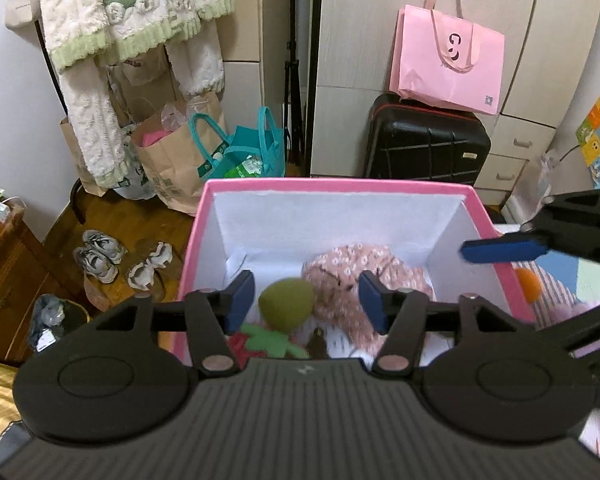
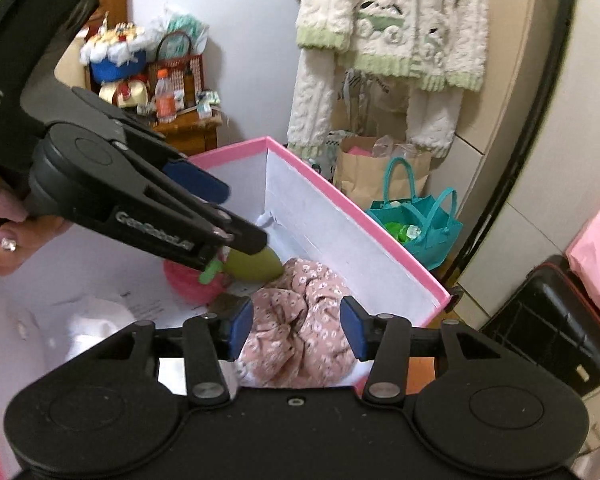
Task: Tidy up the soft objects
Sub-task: 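Open both grippers to drop the ball and cloth into the box, then withdraw both tools from the box back over the table, then move the left gripper to the white wet-wipe pack and close on it, then lift the wet-wipe pack with the left gripper and carry it over the box, then open the left gripper to drop the wet-wipe pack into the box, then withdraw both tools from the box back over the table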
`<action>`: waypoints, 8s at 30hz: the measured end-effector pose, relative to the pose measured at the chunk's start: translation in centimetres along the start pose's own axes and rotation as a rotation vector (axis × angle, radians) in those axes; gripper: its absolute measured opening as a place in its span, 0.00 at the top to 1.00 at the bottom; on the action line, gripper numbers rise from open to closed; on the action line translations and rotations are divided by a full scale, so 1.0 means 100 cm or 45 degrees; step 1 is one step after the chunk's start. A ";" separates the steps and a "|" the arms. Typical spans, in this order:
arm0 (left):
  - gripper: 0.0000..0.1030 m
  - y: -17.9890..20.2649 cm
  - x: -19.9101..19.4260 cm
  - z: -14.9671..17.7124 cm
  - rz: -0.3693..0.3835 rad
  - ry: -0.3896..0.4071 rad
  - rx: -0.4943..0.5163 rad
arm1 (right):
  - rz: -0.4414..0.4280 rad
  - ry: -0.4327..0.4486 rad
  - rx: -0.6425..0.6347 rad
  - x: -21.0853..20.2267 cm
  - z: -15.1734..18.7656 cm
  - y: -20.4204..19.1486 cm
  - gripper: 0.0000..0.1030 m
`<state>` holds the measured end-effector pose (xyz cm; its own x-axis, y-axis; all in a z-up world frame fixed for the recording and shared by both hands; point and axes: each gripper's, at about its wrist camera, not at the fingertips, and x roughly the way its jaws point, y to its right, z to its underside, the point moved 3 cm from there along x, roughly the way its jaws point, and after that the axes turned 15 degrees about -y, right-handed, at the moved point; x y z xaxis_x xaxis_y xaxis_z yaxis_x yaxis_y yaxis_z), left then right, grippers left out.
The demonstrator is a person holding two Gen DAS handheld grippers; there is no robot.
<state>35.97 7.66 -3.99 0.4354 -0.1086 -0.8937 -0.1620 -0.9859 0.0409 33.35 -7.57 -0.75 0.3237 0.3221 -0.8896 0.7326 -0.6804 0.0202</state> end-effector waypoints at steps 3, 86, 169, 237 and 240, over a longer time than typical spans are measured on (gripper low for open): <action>0.38 0.001 -0.017 0.011 -0.011 -0.027 0.039 | -0.006 0.029 0.046 -0.020 0.012 -0.002 0.45; 0.20 0.217 0.019 0.143 0.319 -0.009 0.309 | 0.149 0.177 0.452 -0.019 0.252 -0.030 0.14; 0.44 0.150 -0.133 0.231 0.443 0.156 0.205 | 0.165 0.295 0.316 -0.135 0.222 -0.160 0.48; 0.36 0.007 -0.143 0.150 0.197 0.077 0.155 | 0.094 0.077 0.167 -0.071 0.051 -0.147 0.37; 0.35 0.014 -0.156 0.158 0.217 0.081 0.179 | 0.100 0.096 0.157 -0.085 0.057 -0.150 0.37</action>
<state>14.92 10.02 2.93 0.4455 -0.2842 -0.8490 -0.3576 -0.9258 0.1222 16.17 -3.83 3.86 0.4247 0.3102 -0.8505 0.6257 -0.7796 0.0281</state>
